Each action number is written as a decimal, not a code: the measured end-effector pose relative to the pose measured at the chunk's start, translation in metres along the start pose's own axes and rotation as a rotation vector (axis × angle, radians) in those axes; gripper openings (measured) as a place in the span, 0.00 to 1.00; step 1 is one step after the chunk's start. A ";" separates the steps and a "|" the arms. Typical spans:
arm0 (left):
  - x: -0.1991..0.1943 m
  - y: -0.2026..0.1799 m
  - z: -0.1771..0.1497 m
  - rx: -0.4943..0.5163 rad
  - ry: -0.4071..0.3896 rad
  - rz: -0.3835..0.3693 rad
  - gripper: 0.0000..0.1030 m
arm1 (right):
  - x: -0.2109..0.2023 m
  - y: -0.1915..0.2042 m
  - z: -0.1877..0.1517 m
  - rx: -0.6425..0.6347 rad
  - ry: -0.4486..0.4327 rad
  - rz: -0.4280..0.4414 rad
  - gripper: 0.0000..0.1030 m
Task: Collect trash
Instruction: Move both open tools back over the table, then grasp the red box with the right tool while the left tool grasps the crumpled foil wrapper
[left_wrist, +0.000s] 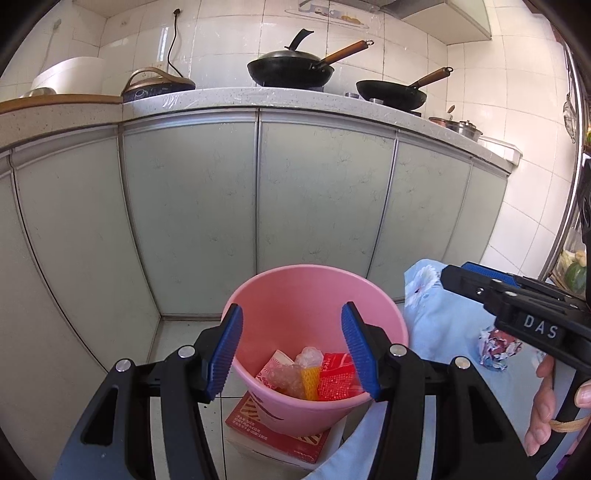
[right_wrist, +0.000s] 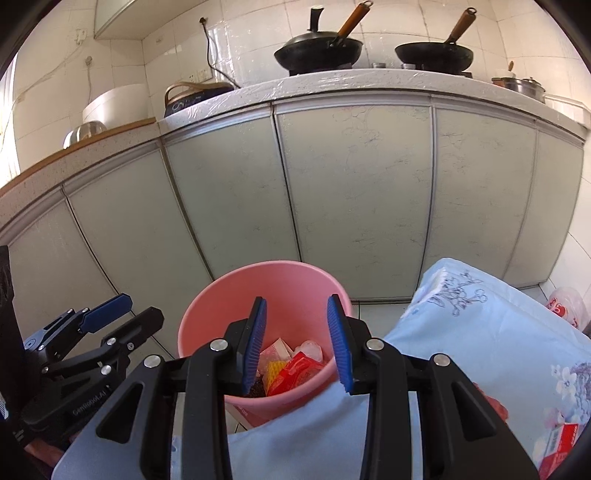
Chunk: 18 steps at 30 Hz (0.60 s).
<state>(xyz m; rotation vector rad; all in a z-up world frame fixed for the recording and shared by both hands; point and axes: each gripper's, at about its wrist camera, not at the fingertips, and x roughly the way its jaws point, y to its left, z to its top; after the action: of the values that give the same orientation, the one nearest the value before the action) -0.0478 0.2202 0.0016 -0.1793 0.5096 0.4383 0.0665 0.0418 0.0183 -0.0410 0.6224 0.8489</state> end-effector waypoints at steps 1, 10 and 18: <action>-0.002 -0.002 0.000 0.005 -0.001 -0.004 0.53 | -0.006 -0.004 -0.001 0.010 -0.005 -0.002 0.34; -0.020 -0.040 -0.005 0.038 0.014 -0.129 0.53 | -0.056 -0.034 -0.033 0.099 -0.005 -0.037 0.34; -0.023 -0.078 -0.021 0.046 0.075 -0.237 0.53 | -0.103 -0.065 -0.074 0.153 -0.019 -0.145 0.34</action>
<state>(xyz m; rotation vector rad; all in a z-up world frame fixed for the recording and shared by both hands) -0.0401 0.1369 0.0002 -0.2096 0.5643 0.1887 0.0248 -0.0928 -0.0010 0.0603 0.6571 0.6592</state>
